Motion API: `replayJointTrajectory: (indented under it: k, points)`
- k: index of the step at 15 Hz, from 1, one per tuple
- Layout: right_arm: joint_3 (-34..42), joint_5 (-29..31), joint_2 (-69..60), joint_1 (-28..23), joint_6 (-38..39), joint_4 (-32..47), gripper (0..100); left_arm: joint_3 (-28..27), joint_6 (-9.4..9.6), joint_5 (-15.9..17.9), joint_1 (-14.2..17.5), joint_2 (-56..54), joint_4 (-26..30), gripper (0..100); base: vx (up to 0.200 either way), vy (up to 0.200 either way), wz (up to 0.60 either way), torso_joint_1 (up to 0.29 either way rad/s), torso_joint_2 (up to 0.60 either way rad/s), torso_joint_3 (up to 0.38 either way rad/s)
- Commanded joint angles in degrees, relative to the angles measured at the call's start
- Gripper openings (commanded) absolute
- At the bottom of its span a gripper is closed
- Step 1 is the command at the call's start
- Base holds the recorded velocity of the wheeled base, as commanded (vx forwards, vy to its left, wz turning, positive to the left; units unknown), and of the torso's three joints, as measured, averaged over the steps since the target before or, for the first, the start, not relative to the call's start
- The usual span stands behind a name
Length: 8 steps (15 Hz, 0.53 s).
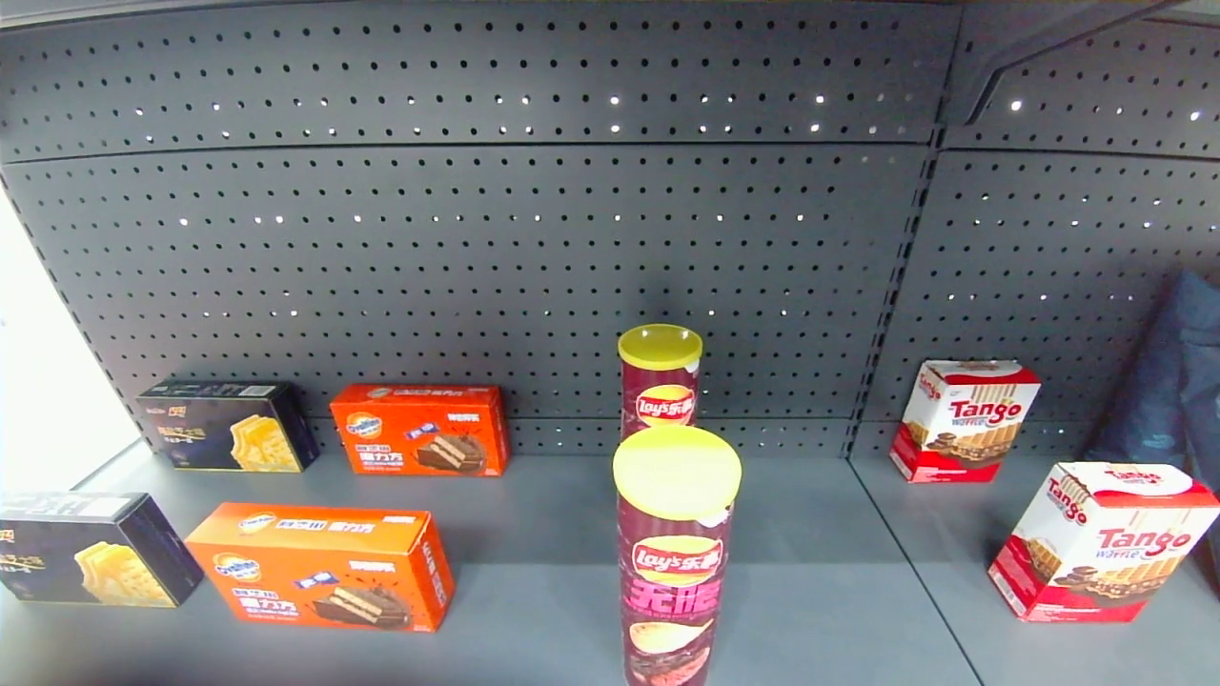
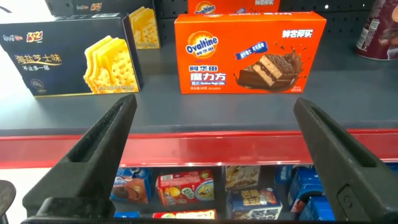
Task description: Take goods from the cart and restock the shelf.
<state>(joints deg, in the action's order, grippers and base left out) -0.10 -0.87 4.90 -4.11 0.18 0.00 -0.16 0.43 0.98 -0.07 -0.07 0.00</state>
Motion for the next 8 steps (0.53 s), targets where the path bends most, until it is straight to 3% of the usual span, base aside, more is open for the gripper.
replayJointTrajectory:
  k: [1, 8]
  points:
    - [0.0, 0.0, 0.1, 0.0, 0.0, 0.0, 100, 0.0, 0.01, 0.0, 0.0, 0.1, 0.0, 100, 0.000, 0.000, 0.00, 0.000, 0.00, 0.000]
    - [0.0, 0.4, 0.1, -0.1, 0.0, 0.0, 100, 0.0, -0.16, 0.0, 0.0, 0.1, 0.0, 100, 0.000, 0.000, 0.00, 0.000, 0.00, 0.000]
